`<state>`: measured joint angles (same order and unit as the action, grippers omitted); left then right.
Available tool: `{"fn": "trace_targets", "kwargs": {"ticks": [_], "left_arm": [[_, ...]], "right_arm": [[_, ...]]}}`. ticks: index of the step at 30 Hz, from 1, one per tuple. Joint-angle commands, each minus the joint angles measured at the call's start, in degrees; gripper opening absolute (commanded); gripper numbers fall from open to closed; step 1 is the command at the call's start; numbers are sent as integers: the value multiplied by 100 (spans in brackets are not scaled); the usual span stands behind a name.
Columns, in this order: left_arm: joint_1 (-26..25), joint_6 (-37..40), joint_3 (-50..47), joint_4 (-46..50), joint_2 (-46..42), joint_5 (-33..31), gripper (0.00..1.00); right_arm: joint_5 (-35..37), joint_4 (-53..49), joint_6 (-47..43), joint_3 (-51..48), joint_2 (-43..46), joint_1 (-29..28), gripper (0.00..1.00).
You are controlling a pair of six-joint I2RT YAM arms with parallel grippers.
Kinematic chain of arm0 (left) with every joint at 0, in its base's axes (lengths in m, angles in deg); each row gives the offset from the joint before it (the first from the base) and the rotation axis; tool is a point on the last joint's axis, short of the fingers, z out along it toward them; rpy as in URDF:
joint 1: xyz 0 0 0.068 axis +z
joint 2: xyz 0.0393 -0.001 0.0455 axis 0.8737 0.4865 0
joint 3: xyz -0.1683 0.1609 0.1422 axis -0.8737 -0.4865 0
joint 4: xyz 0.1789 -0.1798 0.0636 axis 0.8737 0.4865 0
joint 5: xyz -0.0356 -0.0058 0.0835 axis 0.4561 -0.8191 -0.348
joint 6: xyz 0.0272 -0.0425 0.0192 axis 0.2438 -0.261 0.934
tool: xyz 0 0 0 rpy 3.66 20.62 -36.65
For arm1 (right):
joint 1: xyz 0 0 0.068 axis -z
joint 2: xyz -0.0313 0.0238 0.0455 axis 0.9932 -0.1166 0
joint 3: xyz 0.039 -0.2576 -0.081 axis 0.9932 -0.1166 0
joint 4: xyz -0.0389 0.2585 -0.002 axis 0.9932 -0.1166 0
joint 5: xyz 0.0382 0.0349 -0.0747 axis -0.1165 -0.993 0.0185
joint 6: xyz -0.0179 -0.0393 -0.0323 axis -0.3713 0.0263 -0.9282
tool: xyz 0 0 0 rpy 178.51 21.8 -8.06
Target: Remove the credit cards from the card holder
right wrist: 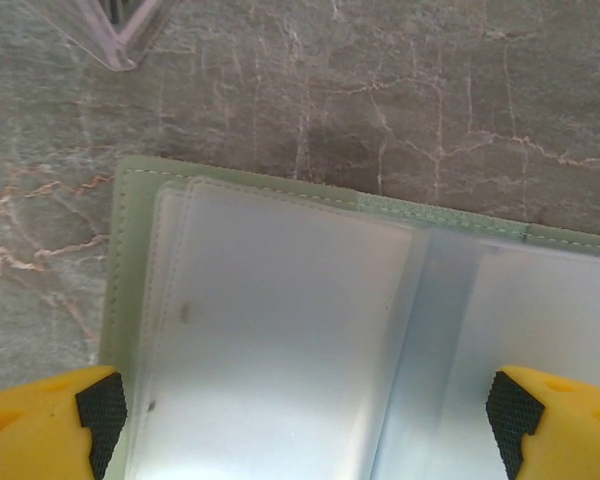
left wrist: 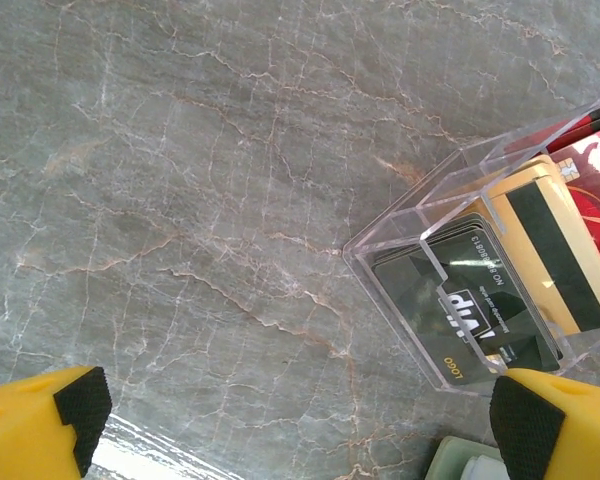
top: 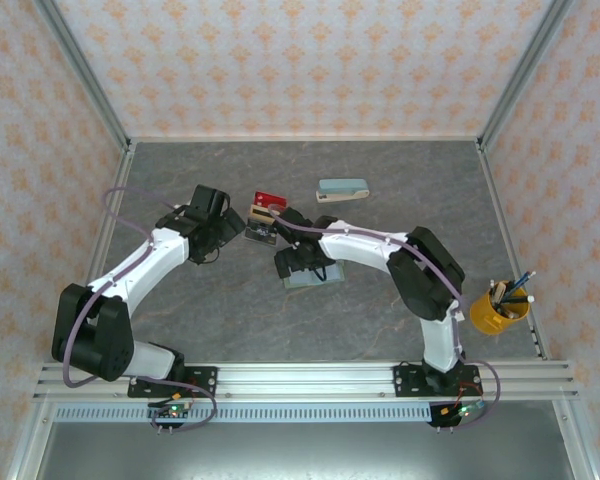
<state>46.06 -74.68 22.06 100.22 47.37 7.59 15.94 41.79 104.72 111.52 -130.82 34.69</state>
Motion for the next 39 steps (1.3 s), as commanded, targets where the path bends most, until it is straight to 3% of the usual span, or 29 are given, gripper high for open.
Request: {"fn": "trace_targets", "kwargs": {"ticks": [1, 5, 15, 27, 30, 39], "left_arm": [[79, 166, -61, -92, -107, 66, 100], [89, 159, -55, -127, -56, 168, 100], [86, 141, 37, -239, 225, 442, 100], [86, 150, 107, -260, 301, 536, 100], [94, 174, 149, -209, 301, 482, 100], [298, 368, 250, 7, 77, 392, 100]], "right_arm": [[246, -326, 74, 156, -170, -24, 94], [172, -272, 115, 91, -264, 23, 87], [-792, 320, 242, -443, -86, 368, 50], [-1236, 927, 737, -644, 207, 634, 33], [-1024, 947, 999, -523, 200, 635, 35], [-501, 758, 1002, -345, 908, 635, 66]]}}
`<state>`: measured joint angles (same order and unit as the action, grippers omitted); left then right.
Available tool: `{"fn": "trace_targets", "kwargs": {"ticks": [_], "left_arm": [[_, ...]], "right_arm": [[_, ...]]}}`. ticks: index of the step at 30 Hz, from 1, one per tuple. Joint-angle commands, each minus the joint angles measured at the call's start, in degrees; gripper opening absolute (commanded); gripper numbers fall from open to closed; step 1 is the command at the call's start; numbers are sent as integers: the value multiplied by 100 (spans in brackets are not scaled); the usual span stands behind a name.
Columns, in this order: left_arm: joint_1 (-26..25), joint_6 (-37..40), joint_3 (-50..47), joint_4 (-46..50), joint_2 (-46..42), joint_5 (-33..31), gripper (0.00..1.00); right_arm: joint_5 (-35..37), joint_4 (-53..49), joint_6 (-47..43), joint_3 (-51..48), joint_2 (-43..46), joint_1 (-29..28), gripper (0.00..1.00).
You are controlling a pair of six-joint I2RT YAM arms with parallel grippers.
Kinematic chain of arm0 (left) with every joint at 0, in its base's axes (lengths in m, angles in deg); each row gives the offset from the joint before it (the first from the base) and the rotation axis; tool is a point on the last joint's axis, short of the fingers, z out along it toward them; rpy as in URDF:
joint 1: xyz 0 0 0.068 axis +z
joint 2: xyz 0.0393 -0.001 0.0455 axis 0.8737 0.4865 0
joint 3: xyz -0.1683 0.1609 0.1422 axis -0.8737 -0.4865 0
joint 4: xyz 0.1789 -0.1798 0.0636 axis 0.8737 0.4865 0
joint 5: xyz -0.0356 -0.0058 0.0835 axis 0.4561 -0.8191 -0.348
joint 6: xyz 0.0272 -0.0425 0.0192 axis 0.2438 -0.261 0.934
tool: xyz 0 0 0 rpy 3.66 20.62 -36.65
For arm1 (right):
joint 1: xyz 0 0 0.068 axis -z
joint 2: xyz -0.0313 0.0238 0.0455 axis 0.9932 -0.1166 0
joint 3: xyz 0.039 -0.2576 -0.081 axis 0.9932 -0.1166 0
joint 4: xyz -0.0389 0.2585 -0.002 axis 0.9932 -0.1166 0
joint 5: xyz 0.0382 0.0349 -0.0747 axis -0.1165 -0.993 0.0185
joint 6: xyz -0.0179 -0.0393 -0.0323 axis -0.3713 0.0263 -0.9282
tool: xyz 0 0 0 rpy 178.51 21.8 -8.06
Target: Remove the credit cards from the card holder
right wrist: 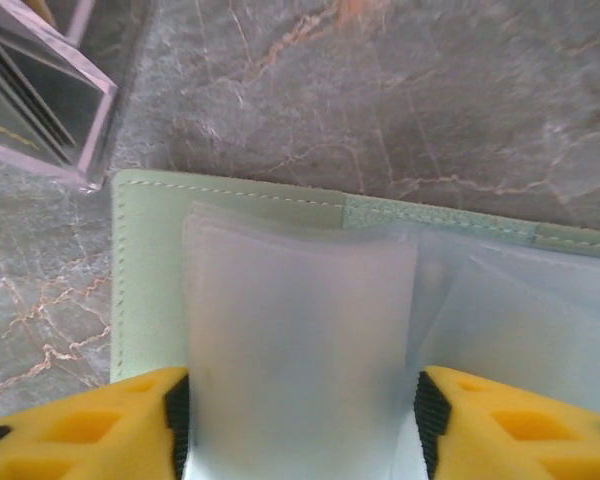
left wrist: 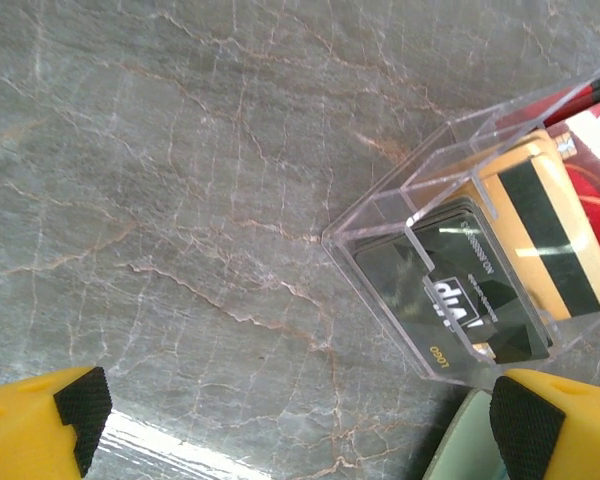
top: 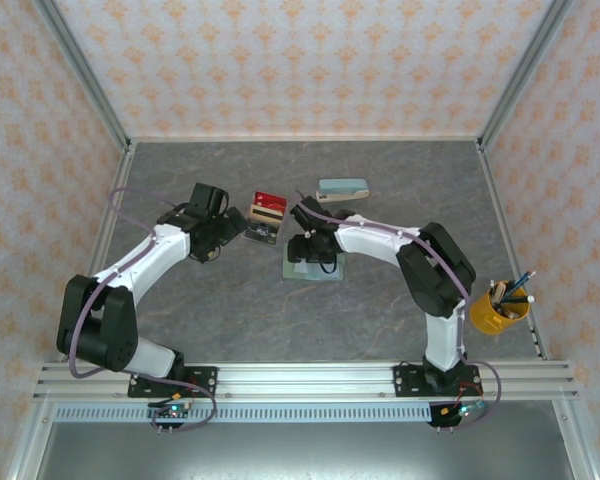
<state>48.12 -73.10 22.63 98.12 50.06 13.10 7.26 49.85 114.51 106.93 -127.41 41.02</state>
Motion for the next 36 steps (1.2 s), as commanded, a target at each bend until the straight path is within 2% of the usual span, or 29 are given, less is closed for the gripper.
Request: {"fn": "trace_targets", "kwargs": {"ticks": [1, 6, 8, 12, 15, 19, 23, 25, 28, 32, 36], "left_arm": [[131, 260, 198, 244, -272, -197, 100], [275, 597, 296, 533, -785, -771, 100], [302, 773, 353, 713, -1013, -1254, 100], [320, 1172, 345, 894, -1369, -2222, 100], [320, 1517, 75, 686, -1583, -2850, 100], [320, 1806, -665, -127, -1906, -3558, 100], [320, 2079, -1411, -948, -2142, -4298, 100], [320, 2535, -1818, -1585, -2230, -4395, 100], [320, 3055, -2304, -2464, -2260, -4399, 100], [352, 3695, -2720, -3451, -1984, -4345, 100], [562, 4266, -2992, -4480, -1526, -3486, 100]], "right_arm": [[469, -29, -8, 78, 733, 7, 69], [1435, 76, -214, -168, 1548, 92, 84], [2222, 131, -400, -311, 1914, 158, 90], [3208, 273, -760, -587, 2506, 425, 99], [3878, 414, -935, -857, 2894, 726, 100], [4618, 782, -1029, -1444, 3362, 1290, 100], [5060, 1749, -1388, -2418, 3786, 1797, 100], [5049, 2272, -1573, -2946, 3937, 2067, 100], [5066, 2512, -1658, -3363, 3925, 2497, 100], [5002, 3561, -1936, -4185, 3887, 2884, 100], [4480, 4361, -2101, -4680, 3809, 3220, 100]]}}
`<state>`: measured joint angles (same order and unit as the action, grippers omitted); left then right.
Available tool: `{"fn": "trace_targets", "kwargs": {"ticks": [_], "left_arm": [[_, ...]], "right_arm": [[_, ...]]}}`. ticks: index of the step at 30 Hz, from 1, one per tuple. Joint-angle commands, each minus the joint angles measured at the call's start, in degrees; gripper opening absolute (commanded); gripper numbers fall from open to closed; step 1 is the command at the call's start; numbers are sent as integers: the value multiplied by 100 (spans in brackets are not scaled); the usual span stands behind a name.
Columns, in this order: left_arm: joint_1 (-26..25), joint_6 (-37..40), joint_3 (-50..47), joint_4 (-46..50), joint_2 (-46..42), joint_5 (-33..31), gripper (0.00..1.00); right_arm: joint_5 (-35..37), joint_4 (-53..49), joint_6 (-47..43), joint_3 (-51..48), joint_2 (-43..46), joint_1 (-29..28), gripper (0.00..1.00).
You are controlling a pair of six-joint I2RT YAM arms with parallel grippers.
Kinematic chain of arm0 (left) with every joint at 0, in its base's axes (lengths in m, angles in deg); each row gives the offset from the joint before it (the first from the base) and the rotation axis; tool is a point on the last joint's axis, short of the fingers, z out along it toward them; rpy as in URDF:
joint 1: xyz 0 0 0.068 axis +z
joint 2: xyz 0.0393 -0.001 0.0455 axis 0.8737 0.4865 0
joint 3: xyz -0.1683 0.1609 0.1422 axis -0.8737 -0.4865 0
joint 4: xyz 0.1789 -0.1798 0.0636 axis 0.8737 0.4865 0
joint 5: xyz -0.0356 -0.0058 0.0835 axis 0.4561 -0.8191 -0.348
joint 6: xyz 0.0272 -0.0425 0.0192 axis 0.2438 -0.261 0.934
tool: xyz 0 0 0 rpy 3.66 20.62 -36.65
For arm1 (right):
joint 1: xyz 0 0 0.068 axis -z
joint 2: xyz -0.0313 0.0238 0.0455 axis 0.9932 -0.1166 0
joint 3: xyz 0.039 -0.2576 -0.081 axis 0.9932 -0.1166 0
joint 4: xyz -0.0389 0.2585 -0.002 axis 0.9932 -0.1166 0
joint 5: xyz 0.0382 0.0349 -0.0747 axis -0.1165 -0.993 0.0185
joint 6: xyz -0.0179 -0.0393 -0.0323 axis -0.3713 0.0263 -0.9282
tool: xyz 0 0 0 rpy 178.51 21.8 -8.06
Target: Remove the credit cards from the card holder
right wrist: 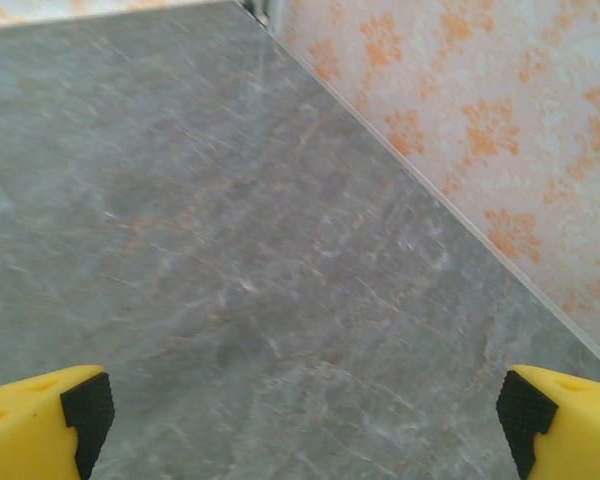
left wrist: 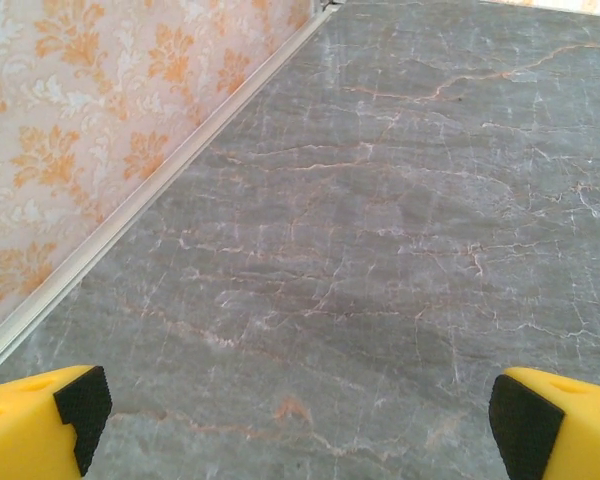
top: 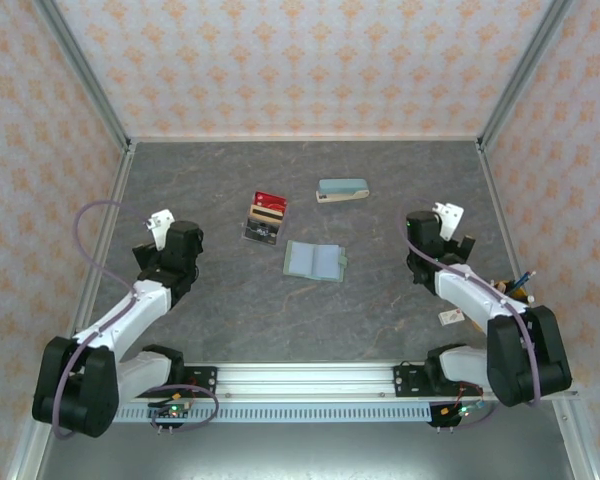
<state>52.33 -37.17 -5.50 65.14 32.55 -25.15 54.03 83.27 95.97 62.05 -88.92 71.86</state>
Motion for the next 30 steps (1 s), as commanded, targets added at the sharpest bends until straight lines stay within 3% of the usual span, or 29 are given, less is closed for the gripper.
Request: {"fn": "trace_targets", "kwargs": {"ticks": [1, 7, 13, 23, 30], "left_arm": [[214, 831, -266, -1578, 345, 592, 100], [518, 1291, -620, -2889, 682, 1803, 100], [644, 1448, -709, -3767, 1143, 2452, 100], [627, 1461, -614, -4330, 2017, 2498, 100], [557, 1448, -388, -3971, 2057, 2190, 100]], "right_arm": [[-357, 1290, -355, -306, -56, 169, 100], [-1141, 2611, -792, -721, -319, 420, 100], [-1971, 3483, -1097, -868, -672, 520, 100], [-2429, 4325, -1193, -865, -1601, 608, 100], [-2351, 3886, -967, -631, -1616, 746, 100]]}}
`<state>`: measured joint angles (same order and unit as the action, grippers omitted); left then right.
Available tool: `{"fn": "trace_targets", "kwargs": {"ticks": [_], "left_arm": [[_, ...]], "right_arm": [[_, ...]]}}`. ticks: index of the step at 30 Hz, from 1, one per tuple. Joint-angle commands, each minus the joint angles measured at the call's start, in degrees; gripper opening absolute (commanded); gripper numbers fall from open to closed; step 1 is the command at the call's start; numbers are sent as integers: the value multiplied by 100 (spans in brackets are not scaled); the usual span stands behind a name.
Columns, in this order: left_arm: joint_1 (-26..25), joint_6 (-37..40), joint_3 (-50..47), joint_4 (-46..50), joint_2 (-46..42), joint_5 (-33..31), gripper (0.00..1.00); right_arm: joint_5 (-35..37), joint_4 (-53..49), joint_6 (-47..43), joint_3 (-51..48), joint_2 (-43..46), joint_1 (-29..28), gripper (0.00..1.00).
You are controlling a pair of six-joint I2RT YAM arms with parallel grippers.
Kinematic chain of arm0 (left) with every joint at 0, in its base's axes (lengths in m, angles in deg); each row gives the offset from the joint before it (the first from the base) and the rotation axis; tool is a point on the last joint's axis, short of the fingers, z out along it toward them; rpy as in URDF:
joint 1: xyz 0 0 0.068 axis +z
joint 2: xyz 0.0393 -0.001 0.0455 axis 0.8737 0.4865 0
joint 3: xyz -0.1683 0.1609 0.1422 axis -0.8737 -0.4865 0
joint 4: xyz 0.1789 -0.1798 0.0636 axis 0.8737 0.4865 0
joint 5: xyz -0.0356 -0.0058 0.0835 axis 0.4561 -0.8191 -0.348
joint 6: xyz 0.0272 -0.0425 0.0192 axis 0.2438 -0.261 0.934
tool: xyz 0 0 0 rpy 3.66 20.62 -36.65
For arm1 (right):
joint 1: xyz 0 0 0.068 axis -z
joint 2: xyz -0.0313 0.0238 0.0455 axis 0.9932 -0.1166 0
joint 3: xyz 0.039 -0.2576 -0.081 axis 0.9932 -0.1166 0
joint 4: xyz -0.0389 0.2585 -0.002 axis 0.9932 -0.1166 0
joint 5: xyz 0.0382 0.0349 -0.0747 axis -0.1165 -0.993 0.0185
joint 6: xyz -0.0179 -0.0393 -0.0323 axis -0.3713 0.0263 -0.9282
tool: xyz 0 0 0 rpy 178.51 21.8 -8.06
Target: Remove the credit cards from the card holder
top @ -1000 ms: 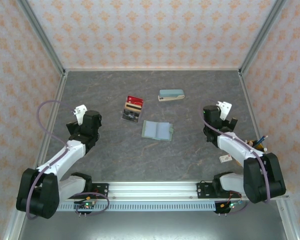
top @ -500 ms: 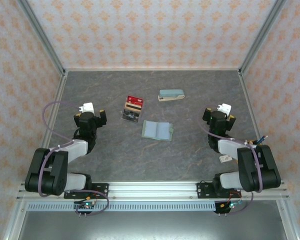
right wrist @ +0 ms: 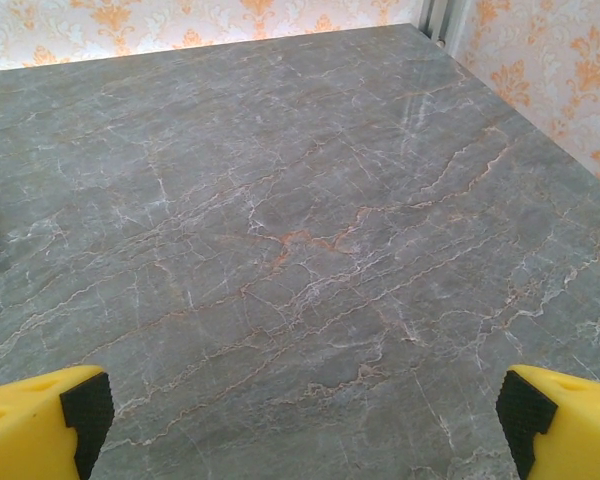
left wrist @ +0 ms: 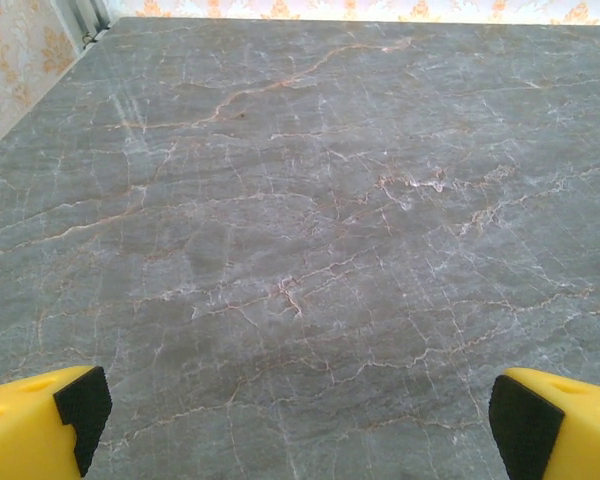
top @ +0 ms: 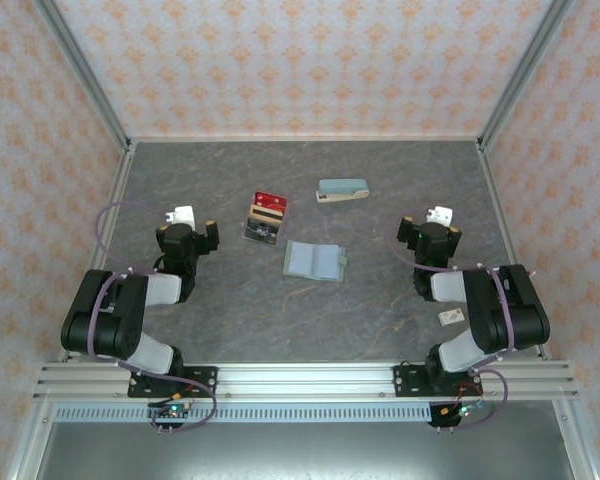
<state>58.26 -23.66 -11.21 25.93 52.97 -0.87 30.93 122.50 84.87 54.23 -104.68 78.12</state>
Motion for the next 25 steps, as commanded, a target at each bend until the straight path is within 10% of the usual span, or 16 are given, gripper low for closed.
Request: {"fn": "trace_targets", "kwargs": {"ticks": [1, 25], "left_arm": [[-36, 97, 179, -52, 20, -240, 100], [-33, 150, 230, 31, 31, -76, 100]], "right_arm": [[-155, -81, 192, 173, -44, 198, 100], [-185, -79, 201, 154, -21, 219, 100]]}}
